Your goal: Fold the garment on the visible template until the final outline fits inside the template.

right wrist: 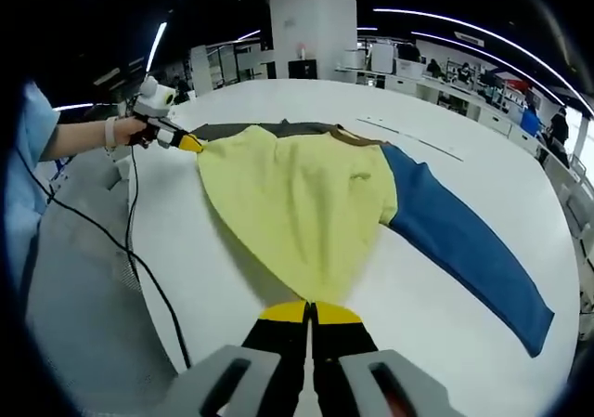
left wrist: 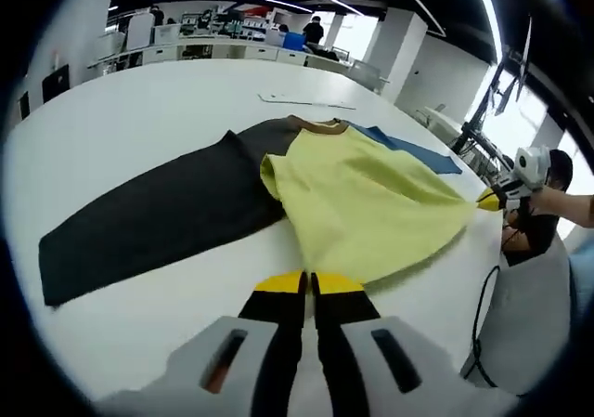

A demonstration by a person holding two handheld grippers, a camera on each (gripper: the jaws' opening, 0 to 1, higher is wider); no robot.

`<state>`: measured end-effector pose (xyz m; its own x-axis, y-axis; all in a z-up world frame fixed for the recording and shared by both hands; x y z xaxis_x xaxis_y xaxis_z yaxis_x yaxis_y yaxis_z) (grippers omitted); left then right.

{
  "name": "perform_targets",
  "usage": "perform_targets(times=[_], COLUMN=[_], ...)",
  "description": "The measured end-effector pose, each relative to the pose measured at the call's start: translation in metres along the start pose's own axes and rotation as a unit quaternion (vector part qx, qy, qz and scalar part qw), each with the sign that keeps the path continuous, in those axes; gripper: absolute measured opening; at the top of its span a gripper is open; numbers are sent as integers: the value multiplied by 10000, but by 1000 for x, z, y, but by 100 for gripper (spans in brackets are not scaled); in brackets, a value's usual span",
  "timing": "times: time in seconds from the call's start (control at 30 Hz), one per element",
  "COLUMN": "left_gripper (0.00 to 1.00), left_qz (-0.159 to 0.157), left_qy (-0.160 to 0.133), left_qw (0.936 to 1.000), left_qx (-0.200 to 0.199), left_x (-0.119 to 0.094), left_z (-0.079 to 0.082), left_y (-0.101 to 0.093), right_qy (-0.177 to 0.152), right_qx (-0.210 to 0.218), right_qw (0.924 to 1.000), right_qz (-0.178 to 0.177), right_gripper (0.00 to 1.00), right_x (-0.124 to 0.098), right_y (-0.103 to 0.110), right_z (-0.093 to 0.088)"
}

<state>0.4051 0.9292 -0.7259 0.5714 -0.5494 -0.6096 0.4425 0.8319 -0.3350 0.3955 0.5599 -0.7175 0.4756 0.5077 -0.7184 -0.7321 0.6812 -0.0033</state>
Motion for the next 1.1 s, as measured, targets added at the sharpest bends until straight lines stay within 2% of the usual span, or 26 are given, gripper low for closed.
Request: perform_targets(times=[0.33,0.6,0.8,1.1], left_gripper=[0,0,0,0], left_qz=[-11,-140,-270,-603], left_qy=[437,613,765,1038], left_qw=[9990,9978,9960,9916], left_qx=[21,-206,-367,-487], left_x=[-24,-36,-38,-42], left_z=[-37,-65,-86,-101], left_y=[-14,-29,-39,-57], right_qy=[200,388,508,584], right_qx=[-91,0,36,-63], right_qw=[9992,9982,9978,9978], right_qz=[346,461,430,295], right_gripper=[0,0,0,0], right_x=[-9,-18,-21,-26], right_y=[32,48,53,47], right_z=[-21,-47,-62,-68])
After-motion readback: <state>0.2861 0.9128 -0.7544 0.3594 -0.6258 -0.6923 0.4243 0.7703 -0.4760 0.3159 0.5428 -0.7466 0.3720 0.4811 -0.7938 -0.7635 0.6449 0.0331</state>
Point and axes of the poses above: the point that each gripper's makers call its tool centre point, and the gripper's own axes: x roughly forward along the fingers, y roughly to its left, z roughly out of its top, the point moved 2 cm from there along -x, roughly backward along the fingers, and after that the axes turned 5 degrees about -z, right-handed, at the moved point
